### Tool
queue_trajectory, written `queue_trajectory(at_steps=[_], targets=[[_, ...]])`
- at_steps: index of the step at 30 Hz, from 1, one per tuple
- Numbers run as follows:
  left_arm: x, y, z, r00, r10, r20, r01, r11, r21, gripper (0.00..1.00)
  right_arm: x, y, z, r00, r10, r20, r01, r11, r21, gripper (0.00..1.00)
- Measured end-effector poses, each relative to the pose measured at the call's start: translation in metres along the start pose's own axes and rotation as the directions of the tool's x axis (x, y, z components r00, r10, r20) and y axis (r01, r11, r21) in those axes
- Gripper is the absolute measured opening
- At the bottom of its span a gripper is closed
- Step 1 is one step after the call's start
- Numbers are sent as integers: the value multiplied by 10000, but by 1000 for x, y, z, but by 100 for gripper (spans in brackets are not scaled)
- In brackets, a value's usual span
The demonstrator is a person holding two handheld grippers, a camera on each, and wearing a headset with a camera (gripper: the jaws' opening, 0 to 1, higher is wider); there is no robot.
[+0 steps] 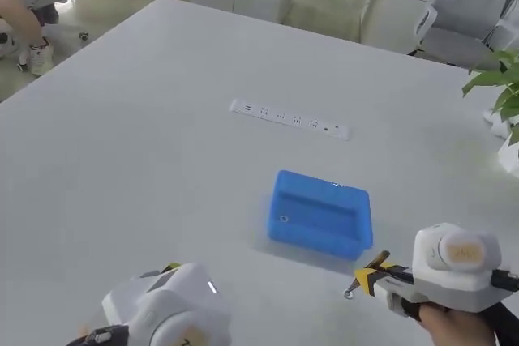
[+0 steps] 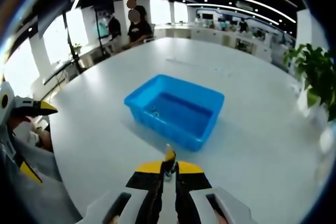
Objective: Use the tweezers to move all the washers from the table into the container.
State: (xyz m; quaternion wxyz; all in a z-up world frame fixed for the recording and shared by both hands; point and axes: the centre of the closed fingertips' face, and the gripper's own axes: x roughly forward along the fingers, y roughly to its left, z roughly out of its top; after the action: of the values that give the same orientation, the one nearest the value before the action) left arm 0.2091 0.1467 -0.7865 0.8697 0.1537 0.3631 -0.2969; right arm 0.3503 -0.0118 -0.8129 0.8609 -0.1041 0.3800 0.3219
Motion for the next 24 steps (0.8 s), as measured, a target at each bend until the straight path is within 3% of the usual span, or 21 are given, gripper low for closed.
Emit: queue_trajectory(at_steps=[11, 15, 24], targets=[[0, 2, 0, 10000, 48, 13, -48, 10000, -44, 99, -9, 0, 15, 9994, -1, 341, -3, 10000, 98, 4], [0, 0, -1, 10000, 6, -28, -6, 10000, 0, 99, -14, -1, 28, 9976, 54, 696, -79, 9993, 356, 4], [0, 0, -1, 10000, 9, -40, -9, 10000, 19, 99, -24, -4, 60, 9898, -36, 1423, 5, 9998, 220, 4]])
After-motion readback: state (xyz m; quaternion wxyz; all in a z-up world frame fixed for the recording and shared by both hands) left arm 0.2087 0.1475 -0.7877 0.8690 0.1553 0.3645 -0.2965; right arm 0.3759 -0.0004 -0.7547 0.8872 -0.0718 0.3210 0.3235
